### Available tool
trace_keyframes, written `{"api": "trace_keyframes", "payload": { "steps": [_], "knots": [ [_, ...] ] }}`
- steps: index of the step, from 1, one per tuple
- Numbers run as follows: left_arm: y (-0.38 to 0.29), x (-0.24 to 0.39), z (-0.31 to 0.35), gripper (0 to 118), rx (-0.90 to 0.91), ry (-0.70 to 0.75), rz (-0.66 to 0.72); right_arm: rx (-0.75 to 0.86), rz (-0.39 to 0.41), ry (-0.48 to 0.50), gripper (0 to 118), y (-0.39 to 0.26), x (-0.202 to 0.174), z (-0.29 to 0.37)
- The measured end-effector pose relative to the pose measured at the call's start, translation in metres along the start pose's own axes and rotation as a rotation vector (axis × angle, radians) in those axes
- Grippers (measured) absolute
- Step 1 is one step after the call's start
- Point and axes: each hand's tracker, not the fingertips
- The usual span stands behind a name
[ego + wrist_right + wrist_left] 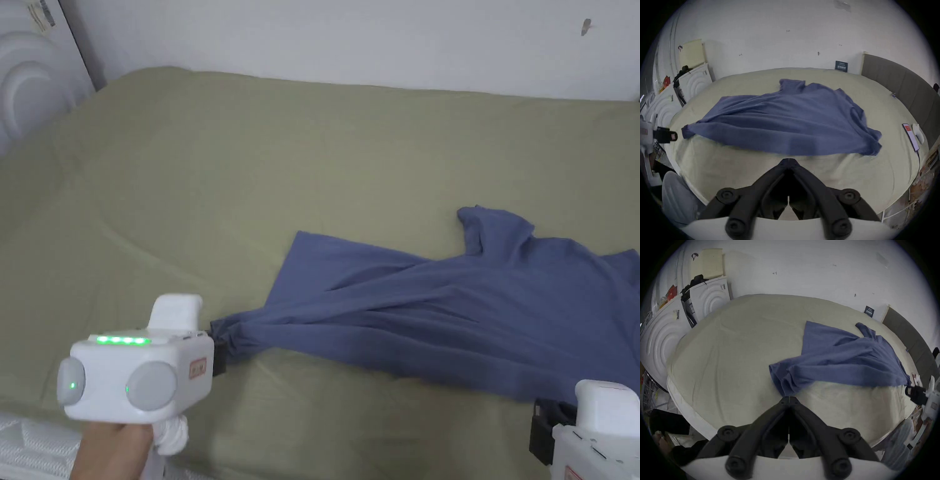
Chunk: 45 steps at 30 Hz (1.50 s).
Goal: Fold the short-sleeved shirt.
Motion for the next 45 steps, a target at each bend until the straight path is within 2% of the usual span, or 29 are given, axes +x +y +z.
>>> {"api": "trace_keyframes", "payload": {
  "steps": [4,5,6,8,9,10,12,14,16,17,18,20,21,25,29,31,34,35,36,37,38,39,40,41,45],
  "knots": [
    [0.049,-0.019,-0.024,0,0.011,0.004,0.004,0.001,0.016,0.010,0,0.009,-0.003,-0.003],
    [0.060,-0.024,-0.025,4,0.017,0.018,0.020,0.002,0.027,0.008,0,0.010,-0.003,-0.004],
    [0.068,-0.024,-0.033,32,0.013,0.027,0.016,0.001,0.032,0.002,0,0.011,-0.004,-0.006],
    [0.078,-0.022,-0.046,111,-0.026,0.025,-0.017,-0.007,0.034,0.003,0,0.012,-0.003,-0.011],
    [0.076,-0.021,-0.053,118,-0.073,0.026,-0.022,-0.012,0.033,-0.002,0,0.013,-0.003,-0.013],
    [0.074,-0.017,-0.056,111,-0.045,0.030,-0.028,-0.013,0.032,-0.001,0,0.013,-0.002,-0.014],
    [0.071,-0.016,-0.075,98,-0.106,0.105,-0.048,-0.021,0.022,-0.002,0,0.013,-0.001,-0.017],
    [0.062,-0.013,-0.084,65,-0.166,0.088,-0.068,-0.034,0.017,0.005,0,0.013,0.000,-0.020],
    [0.049,-0.009,-0.079,62,-0.150,0.052,-0.092,-0.039,0.021,0.001,0,0.012,0.002,-0.023],
    [0.047,-0.003,-0.076,60,-0.111,0.103,-0.140,-0.039,0.023,0.000,0,0.013,0.003,-0.023],
    [0.047,-0.003,-0.076,57,-0.127,0.082,-0.128,-0.043,0.026,0.006,0,0.015,0.005,-0.026],
    [0.049,-0.005,-0.073,32,-0.134,0.038,-0.094,-0.047,0.017,0.001,0,0.023,0.010,-0.032],
    [0.046,0.002,-0.074,6,-0.127,0.043,-0.103,-0.046,0.014,0.003,0,0.030,0.013,-0.036],
    [0.044,0.004,-0.073,5,-0.125,0.047,-0.127,-0.002,0.023,-0.017,0,0.078,0.033,-0.057],
    [0.043,-0.001,-0.073,5,-0.118,0.025,-0.098,-0.016,0.006,-0.047,0,0.148,0.072,-0.118],
    [0.042,-0.004,-0.073,5,-0.115,0.017,-0.097,-0.091,0.032,-0.073,0,0.178,0.087,-0.153],
    [0.040,-0.006,-0.073,5,-0.108,0.004,-0.084,-0.131,0.080,-0.056,2,0.213,0.102,-0.196],
    [0.039,-0.008,-0.073,5,-0.106,0.000,-0.076,-0.135,0.089,-0.022,17,0.220,0.103,-0.205],
    [0.038,-0.009,-0.072,5,-0.104,-0.002,-0.070,-0.143,0.096,-0.016,73,0.225,0.101,-0.210],
    [0.039,-0.007,-0.073,5,-0.105,-0.005,-0.067,-0.154,0.122,-0.016,116,0.232,0.100,-0.219],
    [0.039,-0.007,-0.074,5,-0.109,-0.008,-0.066,-0.174,0.135,0.000,113,0.236,0.098,-0.230],
    [0.039,-0.009,-0.074,5,-0.112,-0.010,-0.062,-0.176,0.141,-0.010,103,0.236,0.096,-0.232],
    [0.039,-0.010,-0.074,5,-0.113,-0.013,-0.059,-0.175,0.156,-0.014,100,0.238,0.092,-0.241],
    [0.039,-0.008,-0.076,5,-0.112,-0.015,-0.055,-0.199,0.189,-0.063,100,0.238,0.087,-0.252],
    [0.039,-0.006,-0.077,5,-0.116,-0.013,-0.064,-0.315,0.335,-0.123,94,0.225,0.086,-0.281]
  ]
}}
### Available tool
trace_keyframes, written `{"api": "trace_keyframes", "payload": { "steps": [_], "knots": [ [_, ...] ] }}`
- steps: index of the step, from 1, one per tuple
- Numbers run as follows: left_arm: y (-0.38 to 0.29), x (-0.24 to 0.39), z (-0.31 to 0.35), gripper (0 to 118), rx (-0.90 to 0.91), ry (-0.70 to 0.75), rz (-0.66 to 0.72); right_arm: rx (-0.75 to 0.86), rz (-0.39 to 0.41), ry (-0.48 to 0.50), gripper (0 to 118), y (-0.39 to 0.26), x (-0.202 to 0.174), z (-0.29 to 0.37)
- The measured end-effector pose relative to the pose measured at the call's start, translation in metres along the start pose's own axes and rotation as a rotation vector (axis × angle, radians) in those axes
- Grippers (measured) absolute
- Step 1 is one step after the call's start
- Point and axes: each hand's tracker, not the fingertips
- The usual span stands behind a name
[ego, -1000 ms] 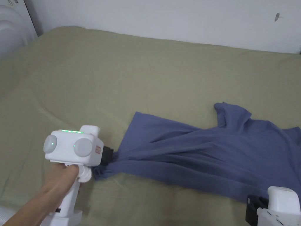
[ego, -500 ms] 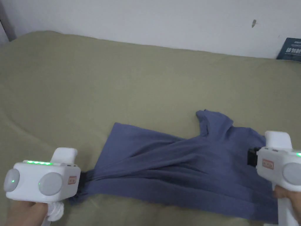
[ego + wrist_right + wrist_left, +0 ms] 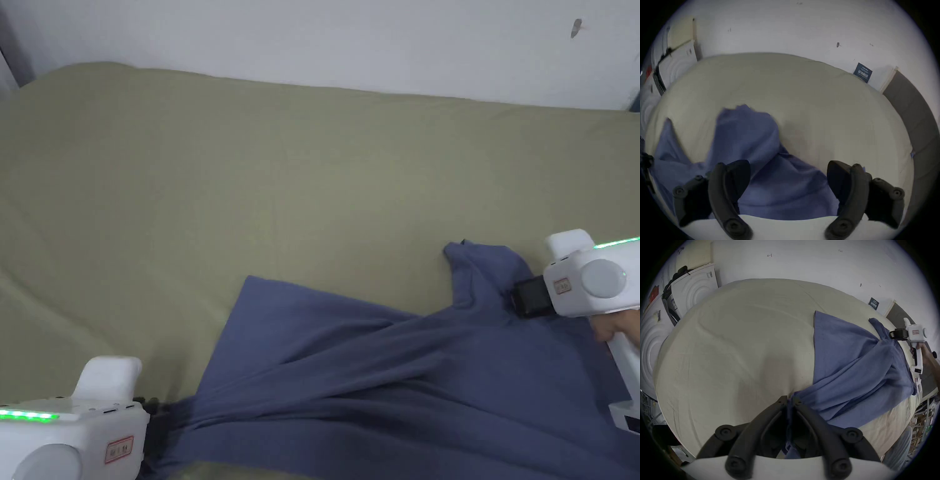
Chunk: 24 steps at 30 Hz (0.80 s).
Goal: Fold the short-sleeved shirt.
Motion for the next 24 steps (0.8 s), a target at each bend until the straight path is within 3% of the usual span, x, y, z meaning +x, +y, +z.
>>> {"api": "trace_keyframes", "payload": {
  "steps": [3,4,5,6,8,10,13,16,20,24],
  "knots": [
    [0.000,-0.001,-0.004,5,-0.007,0.000,-0.006,0.031,-0.091,0.055,89,0.002,0.000,0.010],
    [0.000,0.000,-0.006,5,-0.009,-0.002,-0.004,0.044,-0.090,0.116,74,0.001,-0.002,0.016],
    [0.000,-0.001,-0.006,5,-0.009,-0.004,0.000,0.072,-0.081,0.109,53,0.000,-0.007,0.024],
    [0.001,-0.002,-0.004,5,-0.010,-0.006,0.001,0.108,-0.046,0.032,2,-0.001,-0.015,0.033],
    [0.004,-0.003,0.000,5,-0.016,-0.014,0.009,0.117,-0.050,0.056,3,-0.005,-0.013,0.047],
    [0.008,-0.004,0.006,5,-0.020,-0.021,0.019,0.181,-0.074,0.021,3,-0.011,-0.009,0.077],
    [0.021,0.000,0.034,5,0.043,-0.014,0.014,0.241,-0.132,0.079,3,-0.014,0.016,0.125],
    [0.044,0.006,0.075,5,0.132,-0.048,0.013,0.352,-0.101,0.016,3,-0.027,0.025,0.193],
    [0.076,0.022,0.134,5,0.253,-0.045,-0.036,0.470,-0.172,0.015,3,-0.039,0.050,0.275],
    [0.110,0.044,0.191,5,0.366,-0.011,-0.073,0.581,-0.169,-0.057,3,-0.050,0.069,0.352]
  ]
}}
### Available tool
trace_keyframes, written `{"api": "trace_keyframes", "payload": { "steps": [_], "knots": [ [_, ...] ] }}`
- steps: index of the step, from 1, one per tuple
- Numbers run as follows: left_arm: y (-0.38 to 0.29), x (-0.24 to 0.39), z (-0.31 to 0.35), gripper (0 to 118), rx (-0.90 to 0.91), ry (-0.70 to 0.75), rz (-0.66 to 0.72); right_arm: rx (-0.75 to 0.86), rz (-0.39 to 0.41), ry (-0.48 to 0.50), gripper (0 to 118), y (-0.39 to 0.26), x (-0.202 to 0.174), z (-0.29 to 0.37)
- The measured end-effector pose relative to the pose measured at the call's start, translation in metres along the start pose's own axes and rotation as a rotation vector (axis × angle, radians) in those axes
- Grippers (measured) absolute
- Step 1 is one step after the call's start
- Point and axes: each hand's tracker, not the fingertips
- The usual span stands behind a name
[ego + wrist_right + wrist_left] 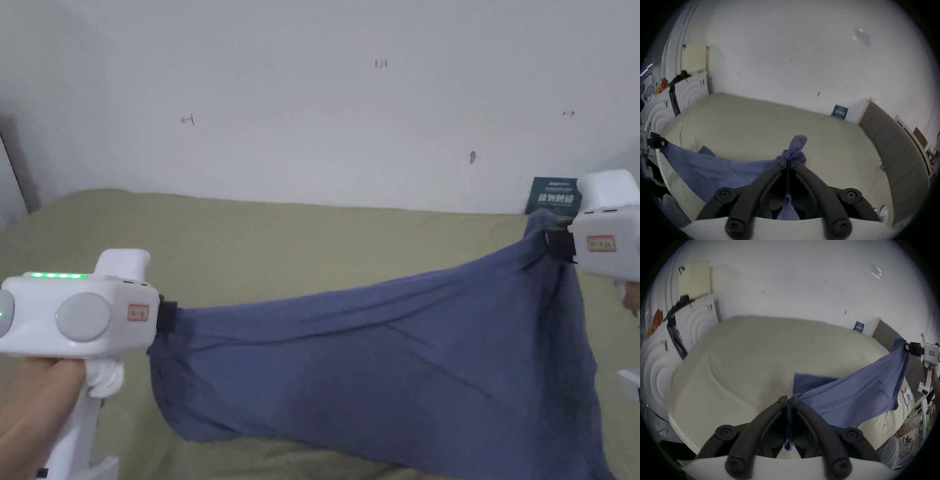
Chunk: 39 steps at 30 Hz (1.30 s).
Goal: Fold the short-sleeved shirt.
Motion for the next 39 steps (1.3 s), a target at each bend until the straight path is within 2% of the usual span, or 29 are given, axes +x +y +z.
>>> {"api": "trace_keyframes", "payload": {
  "steps": [5,11,23,27,32,35,36,39],
  "knots": [
    [0.068,0.026,0.031,5,0.110,0.029,-0.045,0.100,-0.031,-0.072,3,0.041,0.023,0.048],
    [0.141,0.053,0.040,5,0.182,0.087,-0.049,0.173,-0.071,-0.142,3,0.086,0.038,0.063],
    [0.261,0.083,0.012,5,0.283,0.219,-0.071,0.224,-0.162,-0.210,3,0.182,0.065,-0.011],
    [0.295,0.085,-0.006,5,0.313,0.230,-0.063,0.243,-0.230,-0.202,3,0.212,0.077,-0.041],
    [0.328,0.087,-0.031,5,0.341,0.258,-0.073,0.272,-0.238,-0.196,3,0.241,0.085,-0.069],
    [0.343,0.087,-0.047,5,0.358,0.272,-0.050,0.289,-0.199,-0.221,3,0.258,0.084,-0.083],
    [0.346,0.089,-0.055,5,0.355,0.281,-0.056,0.289,-0.160,-0.236,3,0.264,0.082,-0.089],
    [0.348,0.090,-0.080,5,0.361,0.293,-0.068,0.294,-0.156,-0.257,3,0.270,0.077,-0.106]
  ]
}}
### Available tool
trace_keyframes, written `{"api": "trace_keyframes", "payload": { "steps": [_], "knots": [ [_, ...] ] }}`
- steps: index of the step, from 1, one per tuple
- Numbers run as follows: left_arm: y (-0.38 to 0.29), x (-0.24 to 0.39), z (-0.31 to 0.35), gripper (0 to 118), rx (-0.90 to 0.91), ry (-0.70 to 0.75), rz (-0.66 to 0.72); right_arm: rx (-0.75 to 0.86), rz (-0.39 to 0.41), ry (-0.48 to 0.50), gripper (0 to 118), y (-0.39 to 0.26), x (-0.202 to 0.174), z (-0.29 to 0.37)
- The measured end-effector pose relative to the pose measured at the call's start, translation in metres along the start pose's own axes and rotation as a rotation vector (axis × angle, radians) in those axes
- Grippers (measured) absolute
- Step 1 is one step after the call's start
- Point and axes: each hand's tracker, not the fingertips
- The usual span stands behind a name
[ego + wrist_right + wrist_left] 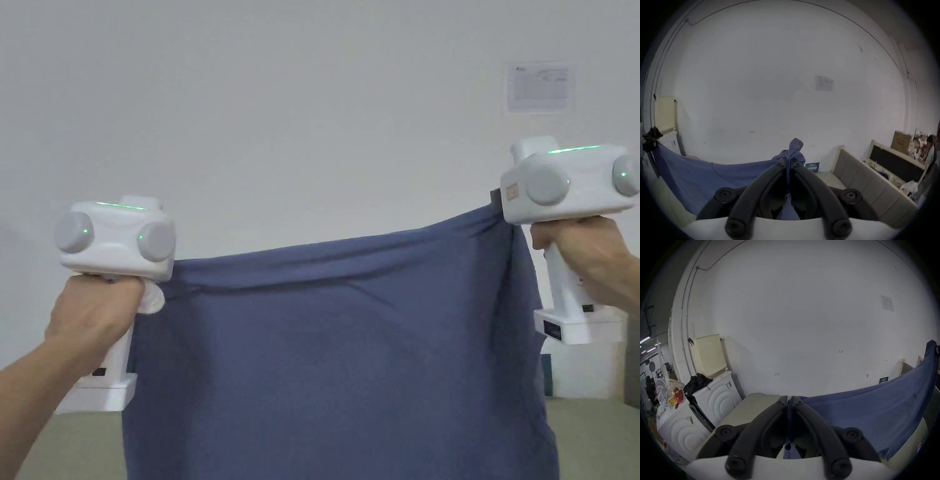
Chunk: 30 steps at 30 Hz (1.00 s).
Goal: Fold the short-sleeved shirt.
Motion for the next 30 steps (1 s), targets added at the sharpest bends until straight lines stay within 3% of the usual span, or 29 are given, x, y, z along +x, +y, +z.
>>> {"api": "trace_keyframes", "payload": {
  "steps": [5,8,11,16,23,30],
  "knots": [
    [-0.035,0.013,-0.039,5,-0.045,0.002,0.005,-0.030,0.002,0.007,3,-0.036,-0.014,-0.024],
    [-0.074,0.021,-0.062,5,-0.088,-0.011,-0.017,-0.080,0.023,0.001,3,-0.081,-0.021,-0.036],
    [-0.122,0.028,-0.080,5,-0.133,-0.032,-0.041,-0.117,-0.040,0.049,3,-0.135,-0.023,-0.036],
    [-0.206,0.030,-0.095,5,-0.235,-0.067,-0.066,-0.232,-0.014,0.079,3,-0.227,-0.030,-0.027],
    [-0.295,0.008,-0.059,5,-0.309,-0.121,-0.087,-0.346,-0.035,0.126,3,-0.312,-0.020,0.026],
    [-0.352,-0.020,0.023,5,-0.347,-0.164,-0.100,-0.393,-0.073,0.166,3,-0.360,0.001,0.132]
  ]
}}
